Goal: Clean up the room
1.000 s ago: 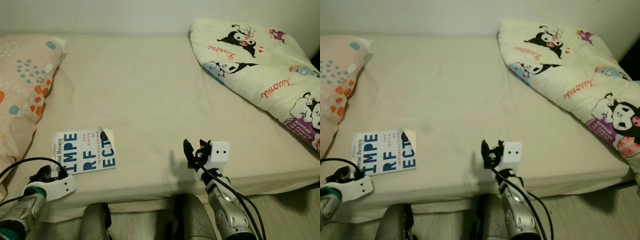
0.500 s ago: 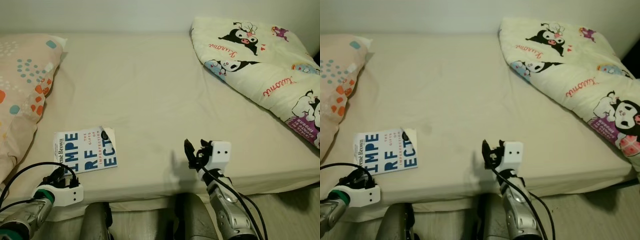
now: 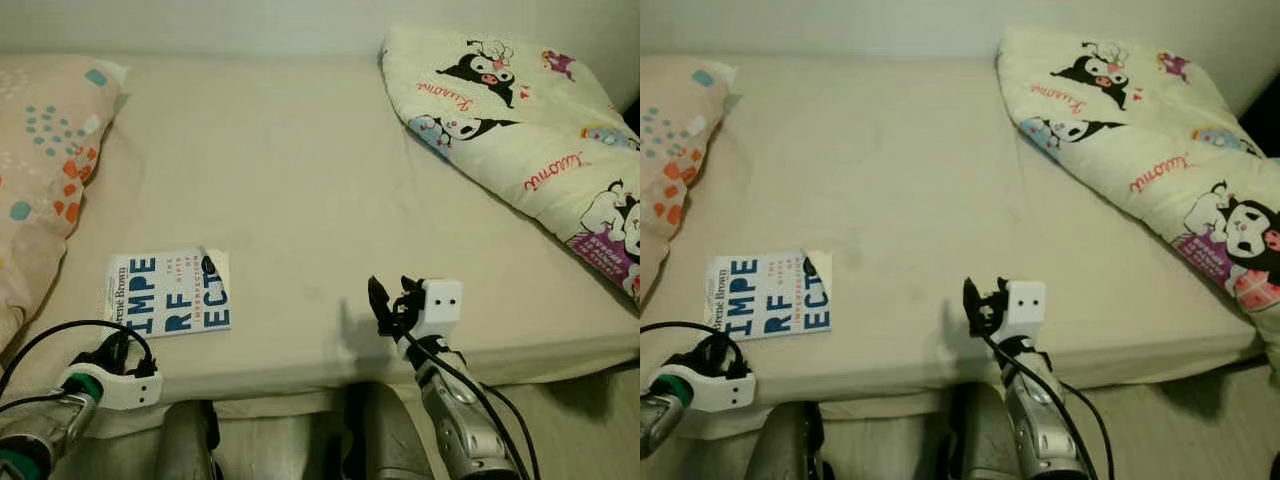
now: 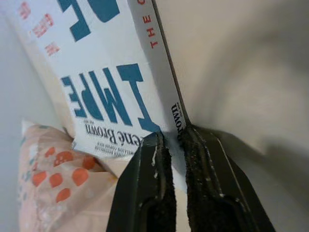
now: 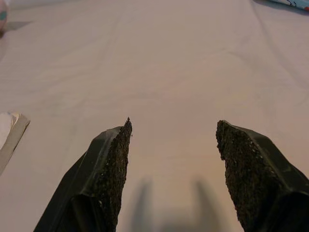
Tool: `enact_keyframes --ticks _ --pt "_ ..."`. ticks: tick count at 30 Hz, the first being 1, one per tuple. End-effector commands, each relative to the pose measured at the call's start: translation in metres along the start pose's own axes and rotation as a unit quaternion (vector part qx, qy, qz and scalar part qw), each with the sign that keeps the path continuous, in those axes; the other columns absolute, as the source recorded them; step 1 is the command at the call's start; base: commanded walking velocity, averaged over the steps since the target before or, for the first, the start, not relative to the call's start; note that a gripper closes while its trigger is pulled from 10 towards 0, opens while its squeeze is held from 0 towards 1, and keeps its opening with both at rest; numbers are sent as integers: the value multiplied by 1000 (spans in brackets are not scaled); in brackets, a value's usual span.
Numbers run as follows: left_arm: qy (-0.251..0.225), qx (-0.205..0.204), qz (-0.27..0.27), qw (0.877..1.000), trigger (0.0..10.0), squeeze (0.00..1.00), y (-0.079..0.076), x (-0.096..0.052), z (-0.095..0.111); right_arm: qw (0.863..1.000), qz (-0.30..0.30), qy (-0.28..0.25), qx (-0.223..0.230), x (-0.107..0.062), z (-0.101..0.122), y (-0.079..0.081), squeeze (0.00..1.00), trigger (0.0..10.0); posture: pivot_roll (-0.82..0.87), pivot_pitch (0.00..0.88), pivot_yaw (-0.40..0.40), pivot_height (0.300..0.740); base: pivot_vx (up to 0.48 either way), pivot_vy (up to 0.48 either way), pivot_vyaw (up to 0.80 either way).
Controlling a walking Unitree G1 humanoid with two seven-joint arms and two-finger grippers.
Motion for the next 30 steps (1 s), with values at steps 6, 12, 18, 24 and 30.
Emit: enact_keyframes --ticks 6,12,18,24,30 --pt "15 3 -26 1000 0 0 -14 -9 -5 1000 0 16 -2 -5 -6 -2 0 10000 -46 186 -60 600 0 0 0" --pt "27 -18 -35 999 0 0 -22 -14 -8 1000 -3 15 0 -4 -5 -3 0 10000 -38 182 -55 600 0 0 0" --pt "57 -47 -67 995 10000 0 -53 -38 -7 1000 -5 18 7 -5 -9 0 0 10000 -16 177 -37 600 0 0 0" --pt "81 -57 -79 992 10000 0 -65 -50 -12 1000 -7 20 8 -7 -11 -1 0 10000 -9 175 -33 600 0 0 0" --pt "79 -58 -91 991 10000 0 -76 -67 -21 1000 -10 21 9 -7 -11 -3 0 10000 4 177 -27 600 0 0 0"
Point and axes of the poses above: a point about 5 cm out from each wrist's last joint towards the gripper, its own x axis pointing out of the wrist towards the gripper, its own z axis along the axis of the wrist's last joint, y = z × x, the point moved 2 cm from there along x, pointing out of the wrist towards the gripper, and after that the axes turned 3 degrees about x, right-handed, at the moved point
